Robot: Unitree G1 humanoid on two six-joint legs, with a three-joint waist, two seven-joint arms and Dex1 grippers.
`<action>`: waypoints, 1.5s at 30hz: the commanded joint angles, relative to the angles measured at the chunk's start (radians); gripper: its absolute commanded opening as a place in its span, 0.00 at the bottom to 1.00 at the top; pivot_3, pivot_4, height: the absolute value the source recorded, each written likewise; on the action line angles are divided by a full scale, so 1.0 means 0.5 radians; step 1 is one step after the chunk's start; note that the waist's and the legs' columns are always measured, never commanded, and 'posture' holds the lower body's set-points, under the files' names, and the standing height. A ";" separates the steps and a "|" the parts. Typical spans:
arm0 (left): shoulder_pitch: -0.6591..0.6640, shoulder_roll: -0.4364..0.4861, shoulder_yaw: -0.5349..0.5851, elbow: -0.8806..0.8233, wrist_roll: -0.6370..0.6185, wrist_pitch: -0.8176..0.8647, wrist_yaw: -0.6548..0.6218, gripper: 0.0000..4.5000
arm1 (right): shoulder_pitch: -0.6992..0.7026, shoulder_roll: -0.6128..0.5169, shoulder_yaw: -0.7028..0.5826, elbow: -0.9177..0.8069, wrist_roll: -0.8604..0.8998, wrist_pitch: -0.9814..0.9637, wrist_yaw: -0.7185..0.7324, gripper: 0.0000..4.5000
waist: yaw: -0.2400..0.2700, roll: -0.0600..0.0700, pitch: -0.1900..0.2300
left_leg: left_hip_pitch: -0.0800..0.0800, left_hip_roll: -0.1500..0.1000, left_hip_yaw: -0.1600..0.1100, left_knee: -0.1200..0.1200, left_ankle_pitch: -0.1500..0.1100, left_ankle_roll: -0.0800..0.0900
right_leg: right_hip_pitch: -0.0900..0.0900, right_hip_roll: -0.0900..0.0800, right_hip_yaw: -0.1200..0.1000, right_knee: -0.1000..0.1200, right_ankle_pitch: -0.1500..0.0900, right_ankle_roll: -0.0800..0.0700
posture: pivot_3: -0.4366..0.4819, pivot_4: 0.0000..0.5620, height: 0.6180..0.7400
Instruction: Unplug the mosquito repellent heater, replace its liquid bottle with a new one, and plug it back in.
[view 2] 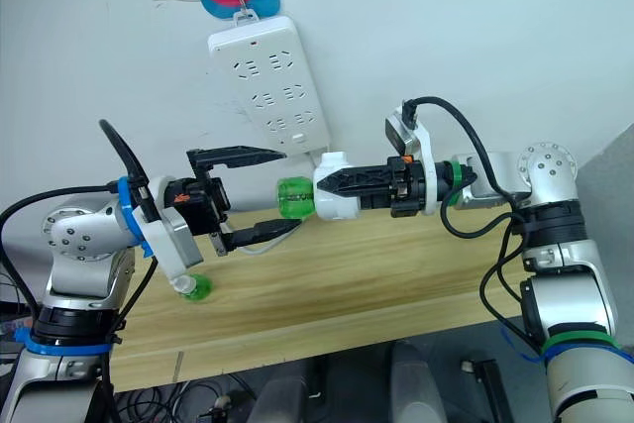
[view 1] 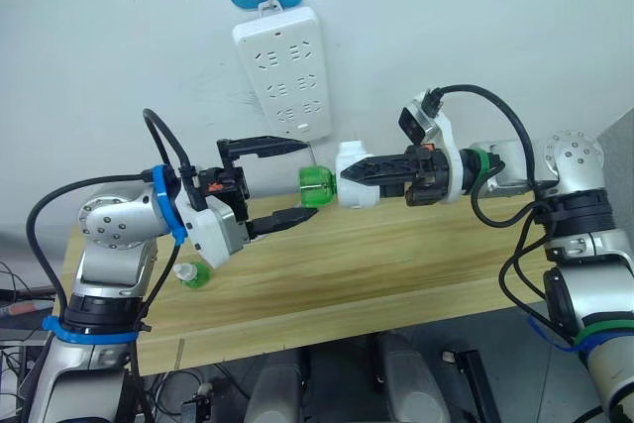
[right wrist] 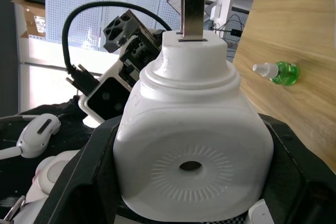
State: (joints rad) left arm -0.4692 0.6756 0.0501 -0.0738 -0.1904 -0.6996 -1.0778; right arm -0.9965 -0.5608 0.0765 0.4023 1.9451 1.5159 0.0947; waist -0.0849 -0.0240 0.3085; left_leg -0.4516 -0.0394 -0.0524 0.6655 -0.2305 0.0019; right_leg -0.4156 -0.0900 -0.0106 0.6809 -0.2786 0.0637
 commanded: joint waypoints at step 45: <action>-0.268 0.081 -0.242 0.440 0.293 -0.539 0.368 0.99 | -0.169 0.159 -0.191 0.200 0.054 0.072 -0.148 0.67 | -0.007 0.001 0.004 | 0.000 0.000 -0.001 -0.002 0.000 0.000 | -0.002 -0.001 0.001 0.000 0.000 0.000 | 0.35 0.60 0.95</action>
State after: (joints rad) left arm -0.5956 0.7038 -0.0846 0.1609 -0.0515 -0.9667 -0.9207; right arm -1.0792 -0.4883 0.0280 0.5336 1.9451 1.5632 0.0375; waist -0.0885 -0.0233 0.3106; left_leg -0.4518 -0.0392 -0.0529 0.6644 -0.2306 0.0020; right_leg -0.4165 -0.0904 -0.0101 0.6807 -0.2786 0.0637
